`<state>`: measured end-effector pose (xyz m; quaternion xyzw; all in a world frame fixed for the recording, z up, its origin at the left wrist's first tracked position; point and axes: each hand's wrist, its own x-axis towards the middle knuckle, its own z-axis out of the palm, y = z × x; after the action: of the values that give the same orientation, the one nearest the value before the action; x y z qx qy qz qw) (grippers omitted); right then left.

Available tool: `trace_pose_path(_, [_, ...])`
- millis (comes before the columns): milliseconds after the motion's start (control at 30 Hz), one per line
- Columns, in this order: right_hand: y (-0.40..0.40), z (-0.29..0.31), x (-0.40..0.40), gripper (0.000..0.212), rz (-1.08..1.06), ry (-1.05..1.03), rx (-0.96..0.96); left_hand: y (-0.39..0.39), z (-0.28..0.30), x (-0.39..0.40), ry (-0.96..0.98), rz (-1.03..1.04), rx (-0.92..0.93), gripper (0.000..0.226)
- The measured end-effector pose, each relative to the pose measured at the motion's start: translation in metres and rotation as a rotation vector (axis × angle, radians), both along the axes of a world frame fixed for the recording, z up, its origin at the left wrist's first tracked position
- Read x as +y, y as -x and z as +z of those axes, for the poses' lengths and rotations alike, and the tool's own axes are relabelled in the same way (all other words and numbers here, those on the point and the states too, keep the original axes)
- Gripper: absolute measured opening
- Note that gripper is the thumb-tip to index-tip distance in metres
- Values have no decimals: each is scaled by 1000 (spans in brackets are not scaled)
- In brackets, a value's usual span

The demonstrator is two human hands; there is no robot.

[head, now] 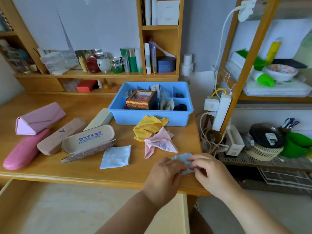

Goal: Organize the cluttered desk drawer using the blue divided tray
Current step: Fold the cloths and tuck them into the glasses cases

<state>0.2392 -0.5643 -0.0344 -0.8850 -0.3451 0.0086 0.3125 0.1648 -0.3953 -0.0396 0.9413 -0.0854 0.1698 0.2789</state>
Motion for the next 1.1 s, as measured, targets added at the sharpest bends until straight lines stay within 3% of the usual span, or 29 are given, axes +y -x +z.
trace_pose_path(133, [3, 5, 9, 16, -14, -2, -50, 6, 9, 9, -36, 33, -91, 20])
trace_pose_path(233, [8, 17, 29, 15, -7, -126, -57, -1, 20, 32, 33, 259, -208, 11])
trace_pose_path(367, [8, 22, 57, 12, -29, -142, 16, -23, 27, 62, -11, 435, -8, 32])
trace_pose_path(467, [2, 25, 71, 14, -103, -136, 45, -37, 32, 72, -61, 487, 117, 22])
trace_pose_path(667, [-2, 53, 101, 31, -135, -306, 138, -26, 63, 79, 169, 380, -26, 10])
trace_pose_path(833, [12, 87, 126, 7, -162, -236, 42, 0, 100, 83, 268, 332, -63, 9])
trace_pose_path(933, [22, 103, 123, 16, -122, -219, 26, 15, 122, 89, 392, 385, -103, 13])
trace_pose_path(1100, [26, 121, 104, 24, 3, -296, 224, 44, 148, 108, 661, 418, -87, 12])
